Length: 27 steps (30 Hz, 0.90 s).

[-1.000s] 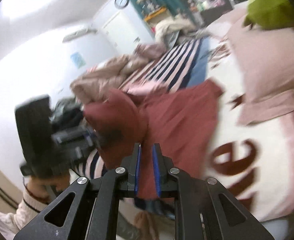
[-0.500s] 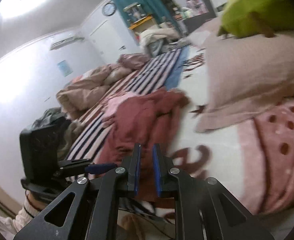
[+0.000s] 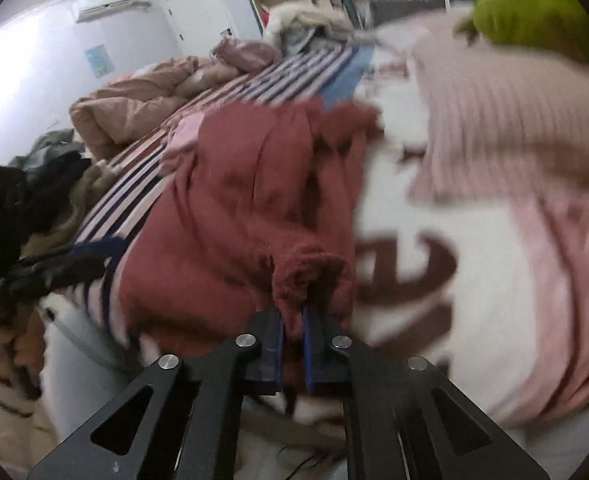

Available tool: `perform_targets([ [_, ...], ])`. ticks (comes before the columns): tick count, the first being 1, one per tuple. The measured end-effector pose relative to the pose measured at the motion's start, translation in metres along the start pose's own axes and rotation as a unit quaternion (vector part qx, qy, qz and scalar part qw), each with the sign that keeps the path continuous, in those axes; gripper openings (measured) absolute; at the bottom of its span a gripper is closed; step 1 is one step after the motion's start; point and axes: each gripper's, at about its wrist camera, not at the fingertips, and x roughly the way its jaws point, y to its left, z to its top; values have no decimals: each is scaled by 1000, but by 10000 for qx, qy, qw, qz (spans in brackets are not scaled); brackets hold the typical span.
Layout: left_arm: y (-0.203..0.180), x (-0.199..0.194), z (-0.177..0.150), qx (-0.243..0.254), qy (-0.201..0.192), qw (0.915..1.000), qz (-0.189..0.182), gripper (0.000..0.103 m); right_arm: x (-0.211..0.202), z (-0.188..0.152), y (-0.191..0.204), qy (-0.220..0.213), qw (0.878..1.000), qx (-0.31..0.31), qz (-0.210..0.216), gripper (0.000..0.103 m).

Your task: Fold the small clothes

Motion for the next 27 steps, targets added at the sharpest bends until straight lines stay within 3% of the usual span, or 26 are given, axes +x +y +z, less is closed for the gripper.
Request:
perform_targets([
  [3, 4, 8, 1, -23, 66, 9999, -87, 61, 0, -9, 1, 202, 9996, 91, 163, 0],
  [7, 10, 11, 8, -114, 34, 9998, -162, 61, -14, 5, 3, 158, 9998, -142, 15, 4],
  [8, 12, 10, 10, -133, -2, 9998, -166, 62, -20, 12, 3, 87, 9997, -218, 0, 10],
  [10, 17, 5, 18, -162, -110, 9997, -128, 64, -37, 31, 2, -170, 9991, -388, 14, 45],
  [12, 24, 1, 27, -210, -212, 9995, -63, 66, -42, 54, 1, -322, 9984, -470, 35, 58],
  [17, 35, 5, 42, -405, -272, 9988, -83, 66, -3, 116, -5, -313, 9969, -617, 376, 58],
  [21, 36, 19, 42, -416, -118, 9988, -245, 66, 61, 152, -11, 173, 9960, -694, 539, 57],
  [23, 37, 27, 40, -404, 9, 9988, -264, 66, 85, 157, -10, 439, 9935, -806, 677, 27],
  [24, 38, 33, 38, -399, 97, 9988, -278, 66, 91, 158, -8, 474, 9932, -822, 669, 3],
  [27, 38, 41, 33, -355, 234, 9984, -379, 66, 86, 157, -7, 151, 9942, -1053, 183, 3],
])
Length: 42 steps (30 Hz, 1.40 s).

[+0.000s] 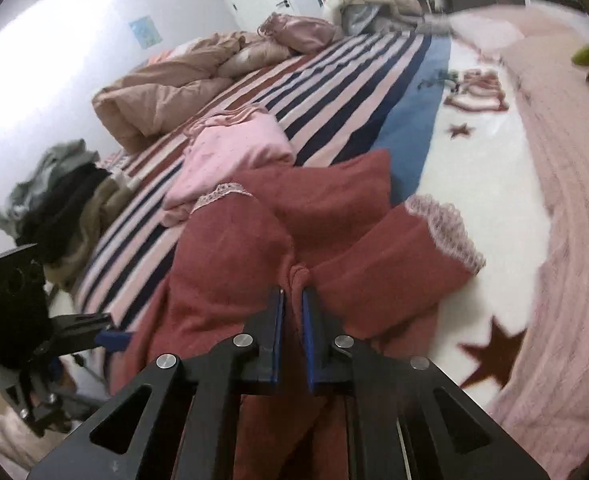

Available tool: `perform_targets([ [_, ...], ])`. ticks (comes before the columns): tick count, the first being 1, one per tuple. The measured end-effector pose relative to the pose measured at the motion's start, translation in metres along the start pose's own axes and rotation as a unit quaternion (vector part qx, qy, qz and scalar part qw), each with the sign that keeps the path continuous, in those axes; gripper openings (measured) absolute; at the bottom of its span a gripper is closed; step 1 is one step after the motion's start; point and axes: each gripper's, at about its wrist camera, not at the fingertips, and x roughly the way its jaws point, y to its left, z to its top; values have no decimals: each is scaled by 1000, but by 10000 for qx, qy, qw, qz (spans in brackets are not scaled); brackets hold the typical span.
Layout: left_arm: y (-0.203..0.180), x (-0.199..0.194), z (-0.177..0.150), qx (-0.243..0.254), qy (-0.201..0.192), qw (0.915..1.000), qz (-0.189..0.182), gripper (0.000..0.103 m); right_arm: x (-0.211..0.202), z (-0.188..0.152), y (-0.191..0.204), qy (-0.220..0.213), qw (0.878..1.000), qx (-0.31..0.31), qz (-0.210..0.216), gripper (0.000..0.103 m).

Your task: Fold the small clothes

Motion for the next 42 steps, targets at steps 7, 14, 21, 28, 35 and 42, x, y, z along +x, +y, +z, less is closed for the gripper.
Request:
perform_targets([
  [7, -4, 11, -5, 166, 234, 9995, -142, 66, -27, -11, -30, -182, 9956, 321, -860, 1],
  [14, -9, 10, -11, 231, 357, 9988, -261, 66, -20, -19, -26, -129, 9808, -196, -1938, 1],
  [21, -11, -7, -29, 292, 481, 9980, -281, 66, -61, -39, -8, -130, 9941, 66, -1077, 35],
  [28, -14, -11, -47, 370, 577, 9973, -263, 34, -72, -107, 19, 492, 9974, 217, -488, 30],
  [35, -11, -17, -54, 310, 534, 9978, -223, 20, -80, -145, 25, 345, 9966, 753, 19, 23],
  [42, -3, -30, -45, 241, 597, 9974, -320, 51, -93, -134, 17, 381, 9963, 752, 151, 24],
])
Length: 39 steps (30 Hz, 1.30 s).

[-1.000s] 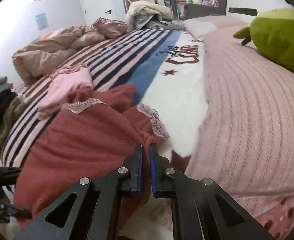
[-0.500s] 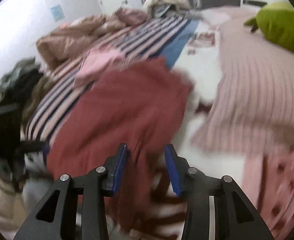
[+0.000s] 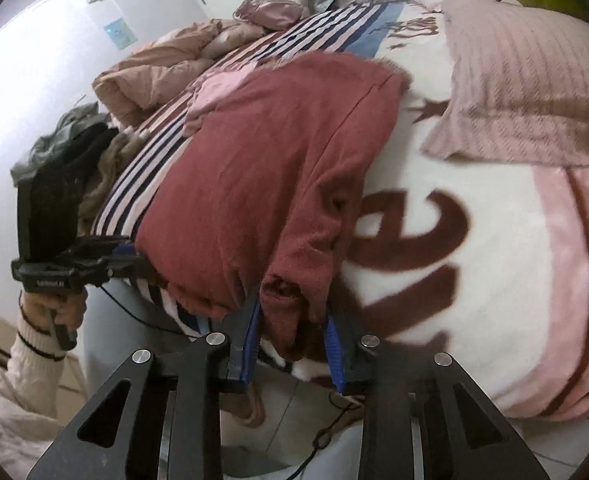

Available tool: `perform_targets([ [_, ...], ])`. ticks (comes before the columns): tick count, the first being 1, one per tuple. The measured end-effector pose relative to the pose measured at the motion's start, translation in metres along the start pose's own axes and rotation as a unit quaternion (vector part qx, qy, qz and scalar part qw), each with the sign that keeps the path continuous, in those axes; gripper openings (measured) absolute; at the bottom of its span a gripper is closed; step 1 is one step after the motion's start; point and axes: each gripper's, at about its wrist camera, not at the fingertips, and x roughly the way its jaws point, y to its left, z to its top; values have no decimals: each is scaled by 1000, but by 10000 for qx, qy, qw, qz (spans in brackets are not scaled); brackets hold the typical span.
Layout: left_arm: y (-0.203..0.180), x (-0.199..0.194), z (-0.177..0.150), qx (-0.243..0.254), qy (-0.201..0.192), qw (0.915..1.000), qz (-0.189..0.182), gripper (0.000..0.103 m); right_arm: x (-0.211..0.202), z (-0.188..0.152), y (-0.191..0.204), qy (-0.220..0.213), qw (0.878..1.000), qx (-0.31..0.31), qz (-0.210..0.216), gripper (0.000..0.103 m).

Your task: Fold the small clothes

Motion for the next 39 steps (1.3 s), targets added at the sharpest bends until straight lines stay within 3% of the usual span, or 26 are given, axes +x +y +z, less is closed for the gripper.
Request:
perform_targets([
  [2, 0, -11, 9, -27, -221, 9993, -293, 55, -11, 13, -3, -196, 9997, -81, -117, 30],
  [3, 1, -17, 18, -74, -343, 9982, -481, 57, -17, 22, -5, -305, 9992, -142, -201, 38],
  [4, 3, -19, 26, -86, -415, 9979, -487, 64, -21, 31, -6, -384, 9987, -204, -252, 43],
  [5, 4, -21, 36, -54, -498, 9981, -363, 77, -23, 40, -6, -451, 9982, -274, -303, 45],
  [6, 5, -22, 49, 47, -597, 9982, -96, 82, -23, 51, -6, -520, 9973, -366, -366, 50],
  [11, 25, -5, 119, 467, -773, 9946, 503, 84, -1, 94, -8, -575, 9950, -720, -392, 51],
  [13, 31, 11, 149, 935, -717, 9906, 697, 84, 15, 116, -17, -500, 9955, -775, -235, 51],
  [15, 40, 29, 173, 1209, -521, 9884, 760, 84, 28, 139, -19, -512, 9941, -956, -56, 52],
  [17, 52, 44, 190, 1245, -283, 9892, 724, 84, 40, 162, -18, -493, 9911, -1221, 193, 63],
  [19, 67, 60, 204, 1216, 27, 9910, 550, 84, 55, 187, -14, -378, 9849, -1619, 485, 86],
  [22, 78, 77, 212, 1272, 366, 9901, 466, 85, 90, 218, -8, 141, 9755, -2078, 709, 86],
  [25, 86, 99, 208, 1263, 956, 9868, 335, 86, 120, 234, -8, 777, 9664, -2318, 790, 86],
  [29, 88, 102, 203, 1213, 951, 9881, -15, 86, 128, 240, -26, 1015, 9657, -2294, 674, 86],
  [30, 89, 101, 201, 1144, 961, 9887, -115, 83, 125, 240, -32, 1003, 9677, -2205, 700, 86],
  [35, 83, 102, 193, 794, 1052, 9899, -526, 24, 108, 238, -47, 809, 9764, -1813, 853, 86],
  [37, 75, 94, 194, 862, 948, 9896, -654, 21, 107, 236, -46, 825, 9751, -1800, 998, 86],
  [39, 72, 87, 197, 780, 793, 9897, -904, 21, 105, 234, -37, 860, 9659, -2021, 1369, 86],
])
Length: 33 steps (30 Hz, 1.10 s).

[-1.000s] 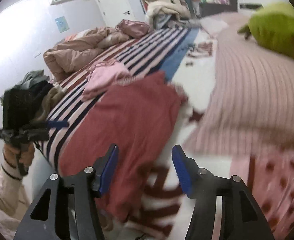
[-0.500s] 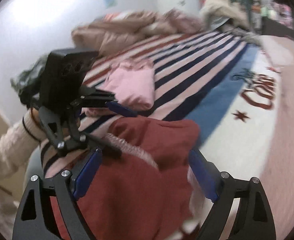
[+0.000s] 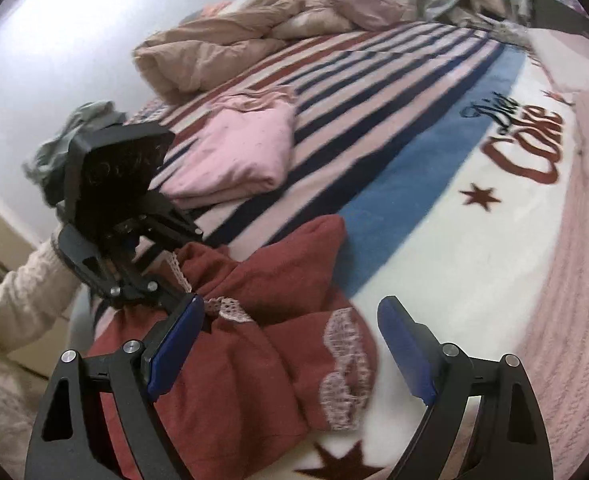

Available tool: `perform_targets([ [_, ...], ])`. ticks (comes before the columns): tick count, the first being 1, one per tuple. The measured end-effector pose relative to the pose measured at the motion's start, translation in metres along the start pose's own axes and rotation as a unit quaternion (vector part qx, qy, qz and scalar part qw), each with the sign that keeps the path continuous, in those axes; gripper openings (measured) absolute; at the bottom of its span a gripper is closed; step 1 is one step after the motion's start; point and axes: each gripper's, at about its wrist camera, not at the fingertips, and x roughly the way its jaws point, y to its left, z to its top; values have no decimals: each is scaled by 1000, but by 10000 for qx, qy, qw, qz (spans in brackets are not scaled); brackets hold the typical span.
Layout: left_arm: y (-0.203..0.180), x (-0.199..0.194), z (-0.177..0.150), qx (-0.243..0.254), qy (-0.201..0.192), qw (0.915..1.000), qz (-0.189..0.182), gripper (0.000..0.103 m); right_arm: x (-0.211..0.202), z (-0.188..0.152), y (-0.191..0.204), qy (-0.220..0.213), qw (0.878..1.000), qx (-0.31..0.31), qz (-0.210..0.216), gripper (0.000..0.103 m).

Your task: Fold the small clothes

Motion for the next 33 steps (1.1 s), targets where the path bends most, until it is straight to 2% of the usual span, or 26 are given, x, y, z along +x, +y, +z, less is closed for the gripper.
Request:
perform_targets([
  [2, -2, -2, 2, 82, 6, 10000, 45, 26, 4, 5, 10, 29, 9993, -310, 181, 86],
  [4, 0, 3, 3, 130, 143, 9997, 163, 26, 10, 13, 23, 59, 9954, -713, 631, 86],
  [6, 7, 2, 4, 54, 191, 9997, 107, 27, 19, 21, 30, 285, 9904, -1067, 831, 86],
  [9, 15, -5, 3, 77, 139, 9998, -92, 25, 35, 30, 36, 777, 9830, -1532, 645, 86],
  [11, 19, -6, 3, 111, 172, 9998, -75, 25, 45, 31, 38, 1150, 9759, -1803, 433, 87],
  [13, 24, -7, 3, 52, 155, 9996, -220, 25, 52, 31, 41, 1434, 9651, -2180, 237, 92],
  [17, 30, -6, 4, 22, 120, 9992, -389, 24, 55, 30, 46, 1308, 9476, -2909, -177, 96],
  [18, 31, -7, 5, 3, 93, 9991, -417, 24, 55, 31, 43, 1276, 9472, -2939, -149, 103],
  [21, 34, -13, 6, -86, -77, 9983, -573, 24, 70, 30, 34, 1701, 9438, -2831, 131, 103],
  [23, 37, -18, 8, -155, -197, 9978, -619, 20, 78, 25, 31, 1959, 9405, -2757, 337, 103],
  [26, 41, -26, 10, -265, -399, 9963, -711, 13, 83, 20, 24, 2095, 9442, -2504, 434, 103],
  [29, 38, -25, 9, -217, -282, 9979, -546, 12, 83, 15, 19, 2238, 9466, -2266, 509, 91],
  [30, 37, -24, 8, -181, -220, 9984, -480, 12, 81, 14, 16, 2259, 9481, -2183, 487, 79],
  [31, 36, -24, 6, -155, -193, 9989, -406, 17, 77, 13, 15, 2257, 9492, -2140, 478, 68],
  [32, 36, -25, 6, -147, -204, 9991, -338, 31, 73, 13, 13, 2264, 9503, -2075, 510, 61],
  [33, 37, -25, 5, -182, -200, 9993, -242, 42, 70, 12, 10, 2299, 9517, -1944, 606, 47],
])
